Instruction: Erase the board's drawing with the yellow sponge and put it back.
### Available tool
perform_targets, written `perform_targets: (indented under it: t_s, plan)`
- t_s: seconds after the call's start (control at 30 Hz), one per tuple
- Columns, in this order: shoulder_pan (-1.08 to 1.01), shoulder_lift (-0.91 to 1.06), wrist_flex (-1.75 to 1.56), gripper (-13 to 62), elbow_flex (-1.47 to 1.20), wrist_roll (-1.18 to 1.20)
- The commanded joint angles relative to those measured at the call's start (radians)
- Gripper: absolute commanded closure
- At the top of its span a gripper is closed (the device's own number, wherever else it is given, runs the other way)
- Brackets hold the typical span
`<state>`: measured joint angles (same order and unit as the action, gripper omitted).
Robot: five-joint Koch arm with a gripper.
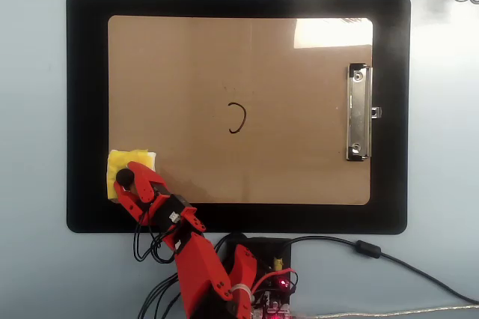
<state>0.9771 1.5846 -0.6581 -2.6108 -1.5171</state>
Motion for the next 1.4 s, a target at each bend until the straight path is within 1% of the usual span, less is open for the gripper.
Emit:
perform_targets:
  t_s: [0.0, 0.07, 0.13, 0.2, 0.27, 0.37, 0.43, 0.47, 0.53, 0.6, 0.73, 0.83, 1.03, 1.17, 1.27, 1.33, 1.37]
  plan:
    - [-0.002, 0.028, -0.069, 57.6, 0.008, -0.018]
    - [-0.009, 0.074, -0.066, 57.7, 0.008, -0.034]
    - [-0.031, 0.166, -0.038, 57.7, -0.002, -0.086]
    - [-0.103, 0.276, 0.094, 57.7, 0.003, -0.164]
    - [-0.170, 0.407, 0.291, 57.7, 0.009, -0.206]
    - [-0.262, 0.634, 0.712, 57.7, 0.086, -0.204]
    - [-0.359, 0.721, 0.954, 57.7, 0.152, -0.179]
    - [-0.446, 0.733, 1.077, 57.7, 0.193, -0.137]
    - [-0.575, 0.733, 1.232, 57.7, 0.259, -0.060]
    - [-0.672, 0.729, 1.304, 57.7, 0.305, 0.011]
    - [-0.830, 0.637, 1.266, 57.7, 0.341, 0.115]
    - [-0.922, 0.549, 1.152, 57.7, 0.341, 0.140]
    - [-0.942, 0.390, 0.959, 57.7, 0.314, 0.135]
    - [-0.933, 0.377, 0.893, 57.7, 0.209, 0.130]
    - [-0.934, 0.368, 0.782, 57.7, 0.149, 0.130]
    - [-0.934, 0.301, 0.681, 57.7, 0.150, 0.126]
    - [-0.931, 0.212, 0.623, 57.7, 0.160, 0.120]
